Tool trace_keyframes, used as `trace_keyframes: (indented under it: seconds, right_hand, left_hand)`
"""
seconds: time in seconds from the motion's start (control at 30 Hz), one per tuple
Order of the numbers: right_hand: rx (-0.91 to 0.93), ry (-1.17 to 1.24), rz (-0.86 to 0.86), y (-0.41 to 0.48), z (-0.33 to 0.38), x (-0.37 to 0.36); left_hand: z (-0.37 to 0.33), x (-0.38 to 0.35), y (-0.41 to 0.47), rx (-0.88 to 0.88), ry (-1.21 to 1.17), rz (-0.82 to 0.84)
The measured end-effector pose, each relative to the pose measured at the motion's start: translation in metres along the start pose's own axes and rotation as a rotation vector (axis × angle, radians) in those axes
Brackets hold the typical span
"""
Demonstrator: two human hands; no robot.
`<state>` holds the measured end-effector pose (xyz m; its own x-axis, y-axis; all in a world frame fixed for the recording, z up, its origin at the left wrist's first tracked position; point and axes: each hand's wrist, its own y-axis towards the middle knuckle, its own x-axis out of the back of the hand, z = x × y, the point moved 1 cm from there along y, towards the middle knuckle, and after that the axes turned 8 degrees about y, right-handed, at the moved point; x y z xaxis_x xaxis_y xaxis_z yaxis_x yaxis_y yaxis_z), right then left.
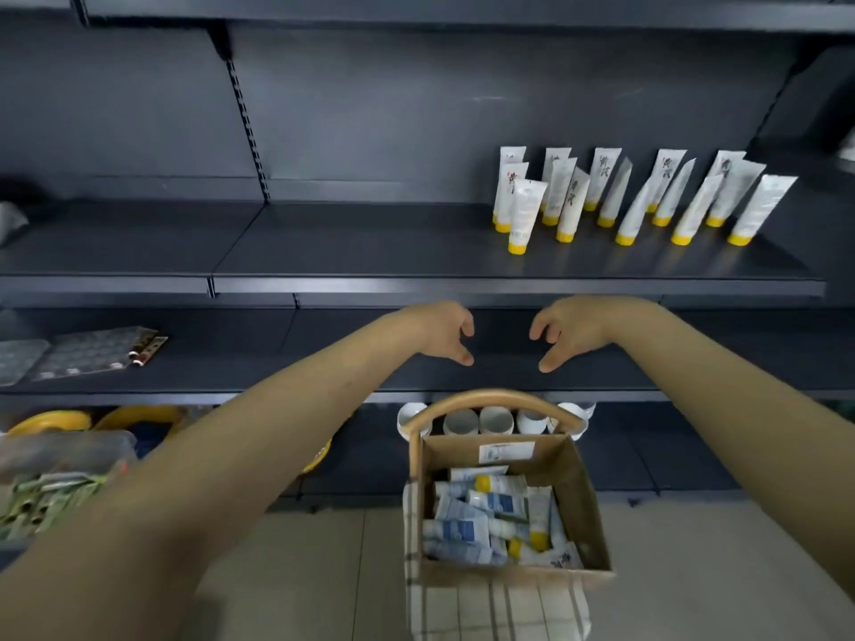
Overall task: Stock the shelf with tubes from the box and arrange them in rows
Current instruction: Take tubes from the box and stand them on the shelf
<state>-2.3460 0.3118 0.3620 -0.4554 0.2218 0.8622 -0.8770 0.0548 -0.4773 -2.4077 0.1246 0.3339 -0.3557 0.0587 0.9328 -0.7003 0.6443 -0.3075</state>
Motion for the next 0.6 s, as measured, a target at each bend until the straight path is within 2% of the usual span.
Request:
trace_keyframes:
  seconds: [0.17,0.33,0.5,0.6]
  right_hand:
    - [0.004,0.074,0.009,-0.003,-0.009,-0.063]
    - [0.016,0.095,0.045,0.008,-0.029,-0.108]
    - [0.023,0.097,0.108,0.037,-0.058,-0.153]
    - [0.019,0.112,0.146,0.061,-0.083,-0.174]
  left_hand:
    - [0.002,-0.056,-0.010,-0.004,-0.064,0.051]
    - [0.006,-0.103,0.000,0.005,-0.028,0.109]
    - [0.009,-0.150,0.019,0.077,-0.054,0.212]
    - [0.009,-0.181,0.037,0.145,-0.156,0.251]
